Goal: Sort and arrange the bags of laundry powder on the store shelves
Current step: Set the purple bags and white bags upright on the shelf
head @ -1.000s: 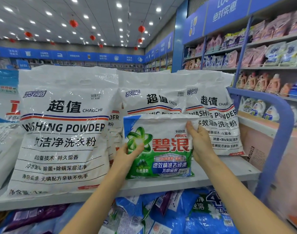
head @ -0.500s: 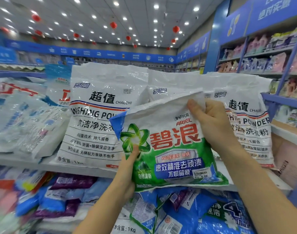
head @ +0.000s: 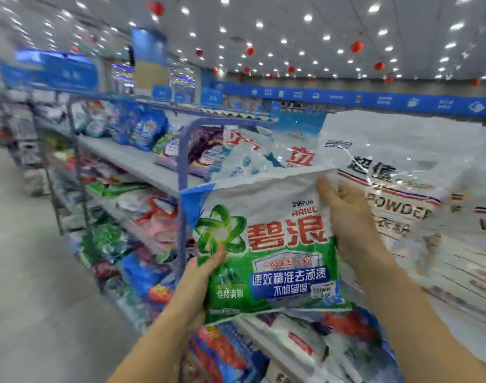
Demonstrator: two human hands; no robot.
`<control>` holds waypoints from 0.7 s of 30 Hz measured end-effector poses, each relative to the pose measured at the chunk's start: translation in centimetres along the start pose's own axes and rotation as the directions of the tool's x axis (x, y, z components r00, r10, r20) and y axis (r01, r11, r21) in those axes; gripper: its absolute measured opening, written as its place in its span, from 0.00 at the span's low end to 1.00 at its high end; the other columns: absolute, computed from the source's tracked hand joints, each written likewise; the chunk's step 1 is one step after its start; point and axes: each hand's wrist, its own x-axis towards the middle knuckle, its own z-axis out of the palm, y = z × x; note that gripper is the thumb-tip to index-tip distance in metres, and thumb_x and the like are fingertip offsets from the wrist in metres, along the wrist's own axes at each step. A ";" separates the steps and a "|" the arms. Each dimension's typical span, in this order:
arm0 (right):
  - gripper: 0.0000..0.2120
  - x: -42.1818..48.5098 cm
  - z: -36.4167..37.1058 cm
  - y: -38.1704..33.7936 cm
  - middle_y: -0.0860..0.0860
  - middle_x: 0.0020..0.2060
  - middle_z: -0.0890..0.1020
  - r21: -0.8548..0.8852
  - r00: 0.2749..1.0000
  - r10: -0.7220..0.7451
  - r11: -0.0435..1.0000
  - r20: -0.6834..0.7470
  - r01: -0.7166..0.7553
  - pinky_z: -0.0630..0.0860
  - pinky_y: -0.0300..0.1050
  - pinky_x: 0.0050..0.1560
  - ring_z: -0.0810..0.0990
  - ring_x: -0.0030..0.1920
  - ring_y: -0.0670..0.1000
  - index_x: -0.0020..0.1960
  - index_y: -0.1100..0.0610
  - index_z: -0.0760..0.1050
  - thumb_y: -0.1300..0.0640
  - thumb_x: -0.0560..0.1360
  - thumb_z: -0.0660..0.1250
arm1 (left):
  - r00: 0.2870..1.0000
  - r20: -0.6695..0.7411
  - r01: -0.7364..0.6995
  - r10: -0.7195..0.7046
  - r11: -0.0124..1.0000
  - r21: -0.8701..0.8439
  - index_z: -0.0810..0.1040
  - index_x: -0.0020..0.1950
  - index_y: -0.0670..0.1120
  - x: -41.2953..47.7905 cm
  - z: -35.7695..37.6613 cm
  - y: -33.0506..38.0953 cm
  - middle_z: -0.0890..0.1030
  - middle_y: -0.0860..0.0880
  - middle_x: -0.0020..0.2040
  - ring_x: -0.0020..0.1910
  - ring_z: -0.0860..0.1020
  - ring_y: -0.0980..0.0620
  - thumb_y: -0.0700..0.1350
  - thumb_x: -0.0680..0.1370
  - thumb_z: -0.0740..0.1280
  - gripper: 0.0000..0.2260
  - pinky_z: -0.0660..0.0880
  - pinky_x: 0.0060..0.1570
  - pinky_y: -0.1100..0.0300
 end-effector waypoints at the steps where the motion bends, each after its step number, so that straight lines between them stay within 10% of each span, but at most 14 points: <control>1: 0.10 0.9 2.0 1.3 0.52 0.35 0.85 0.049 0.998 0.036 0.998 0.047 -0.038 0.78 0.40 0.30 0.84 0.33 0.51 0.45 0.55 0.77 0.49 0.76 0.63 | 0.997 -0.064 -0.040 0.041 0.999 0.023 0.82 0.52 0.48 0.1 -2.1 1.3 0.85 0.43 0.48 0.43 0.84 0.43 0.53 0.61 0.72 0.21 0.81 0.36 0.50; 8: 0.27 3.8 19.4 11.5 0.50 0.50 0.85 -0.019 0.832 0.250 0.960 0.495 -0.278 0.80 0.41 0.43 0.84 0.48 0.51 0.59 0.53 0.73 0.46 0.62 0.71 | 0.949 -0.270 -0.141 0.163 0.985 0.098 0.84 0.50 0.45 1.0 -18.3 10.4 0.85 0.40 0.49 0.44 0.84 0.40 0.53 0.65 0.71 0.17 0.81 0.35 0.49; 13: 0.40 6.2 33.3 16.1 0.56 0.48 0.85 0.033 0.791 0.267 0.940 0.550 -0.340 0.80 0.44 0.42 0.84 0.46 0.55 0.58 0.62 0.76 0.40 0.53 0.80 | 0.927 -0.336 -0.103 0.165 0.976 0.194 0.85 0.45 0.45 2.6 -29.0 18.8 0.85 0.40 0.47 0.41 0.85 0.41 0.55 0.64 0.71 0.17 0.80 0.31 0.52; 21: 0.23 11.7 49.8 20.9 0.55 0.42 0.86 0.092 0.799 0.335 0.896 0.499 -0.433 0.79 0.43 0.31 0.85 0.39 0.55 0.54 0.59 0.75 0.45 0.65 0.68 | 0.920 -0.375 -0.037 0.111 0.979 0.200 0.86 0.42 0.52 8.0 -42.5 27.8 0.85 0.43 0.50 0.47 0.84 0.43 0.60 0.68 0.65 0.16 0.82 0.38 0.52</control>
